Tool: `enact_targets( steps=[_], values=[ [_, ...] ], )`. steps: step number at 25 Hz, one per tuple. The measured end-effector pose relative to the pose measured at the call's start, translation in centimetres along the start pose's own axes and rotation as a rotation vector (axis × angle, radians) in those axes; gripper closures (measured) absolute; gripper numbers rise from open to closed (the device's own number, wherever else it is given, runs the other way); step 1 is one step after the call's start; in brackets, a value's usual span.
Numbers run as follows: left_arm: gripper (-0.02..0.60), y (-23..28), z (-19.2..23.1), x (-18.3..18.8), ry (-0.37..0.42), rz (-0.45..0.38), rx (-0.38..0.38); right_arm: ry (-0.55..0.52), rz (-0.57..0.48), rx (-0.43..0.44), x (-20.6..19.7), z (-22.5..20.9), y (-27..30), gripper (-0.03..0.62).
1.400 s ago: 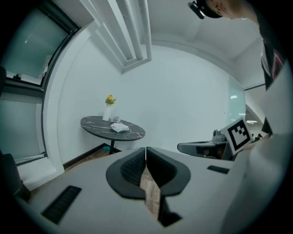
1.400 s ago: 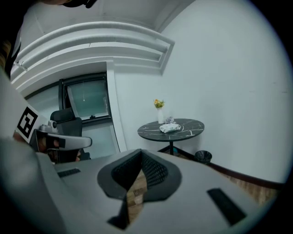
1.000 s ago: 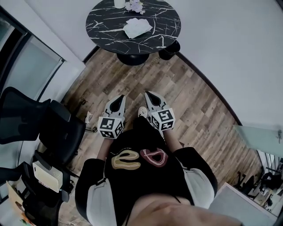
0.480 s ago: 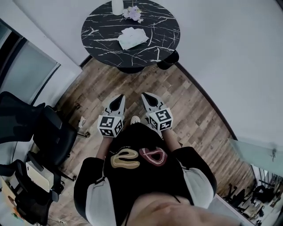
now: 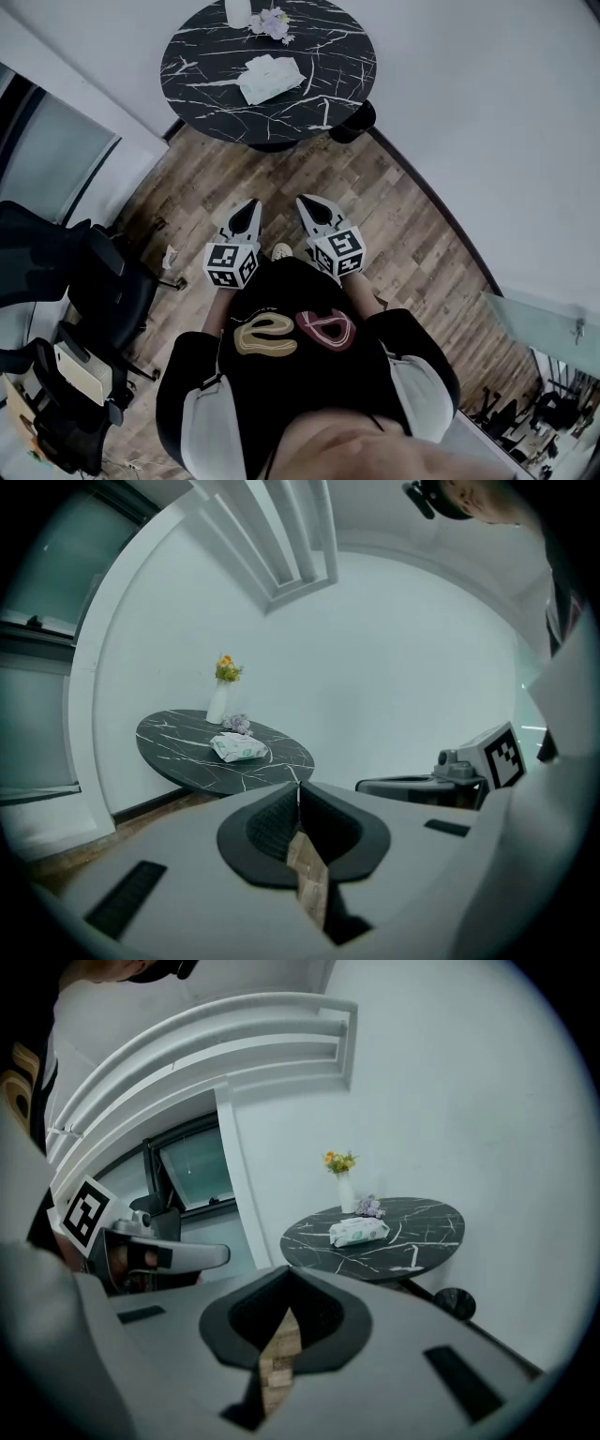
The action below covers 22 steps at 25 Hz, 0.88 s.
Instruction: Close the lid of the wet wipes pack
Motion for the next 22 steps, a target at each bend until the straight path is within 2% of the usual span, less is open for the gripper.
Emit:
enact_targets(
  steps=[12, 22],
  values=[
    [0.56, 2.5, -0.2, 2.0, 0.06, -0.004, -0.036, 0.023, -0.017, -0.06, 0.5, -2.1, -0.4, 0.583],
    [0.56, 6.6, 5.3, 6.0, 0.047, -0.002, -0.019, 0.062, -0.001, -0.1, 3.3, -5.1, 4.2, 0.583]
  ],
)
Point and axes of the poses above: the fingertips, and each gripper's own axes: y forward along the fingers, z to its left, x out of its top, the point moved 5 cm from there along -y, backward along the fingers, and after that the axes turned 12 degrees about z, right-handed, at the moved point
